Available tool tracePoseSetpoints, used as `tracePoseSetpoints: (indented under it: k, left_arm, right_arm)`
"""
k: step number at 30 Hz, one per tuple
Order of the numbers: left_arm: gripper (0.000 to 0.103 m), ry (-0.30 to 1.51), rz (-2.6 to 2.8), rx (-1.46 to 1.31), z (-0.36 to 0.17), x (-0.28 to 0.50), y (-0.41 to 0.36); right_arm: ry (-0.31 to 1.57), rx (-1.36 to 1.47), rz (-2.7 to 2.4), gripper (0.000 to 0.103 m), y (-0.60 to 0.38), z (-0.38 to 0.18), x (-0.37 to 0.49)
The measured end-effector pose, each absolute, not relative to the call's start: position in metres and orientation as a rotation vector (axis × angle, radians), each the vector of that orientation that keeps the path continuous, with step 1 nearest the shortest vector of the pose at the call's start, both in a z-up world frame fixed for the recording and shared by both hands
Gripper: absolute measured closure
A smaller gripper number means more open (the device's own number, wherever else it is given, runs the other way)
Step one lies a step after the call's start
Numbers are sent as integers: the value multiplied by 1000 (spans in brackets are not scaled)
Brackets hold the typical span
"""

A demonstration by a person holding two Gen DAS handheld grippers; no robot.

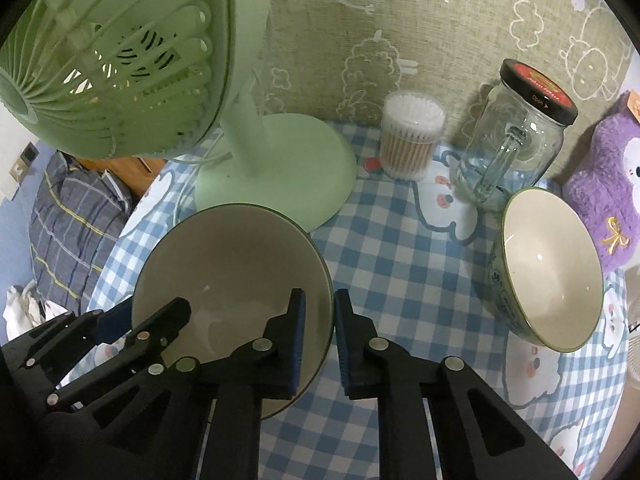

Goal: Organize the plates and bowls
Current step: 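Close both grippers on the rim of the second beige plate, then lift the second beige plate upright with both grippers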

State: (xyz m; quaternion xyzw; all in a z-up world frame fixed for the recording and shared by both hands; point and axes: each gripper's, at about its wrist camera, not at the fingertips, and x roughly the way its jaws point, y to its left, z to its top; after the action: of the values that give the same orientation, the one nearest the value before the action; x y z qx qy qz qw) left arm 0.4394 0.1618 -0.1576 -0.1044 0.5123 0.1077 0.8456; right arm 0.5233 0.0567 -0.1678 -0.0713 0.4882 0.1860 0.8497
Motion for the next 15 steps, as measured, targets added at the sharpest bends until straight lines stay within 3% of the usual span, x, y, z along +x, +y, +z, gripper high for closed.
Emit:
tracePoseSetpoints:
  k: [7, 15]
  left_arm:
    - [81, 1068, 241, -199, -151, 440, 163]
    - [93, 1077, 260, -182, -150, 441, 165]
  right_arm:
    - [1022, -160, 383, 86, 58, -164, 522]
    - [1017, -166, 365, 86, 58, -162, 520]
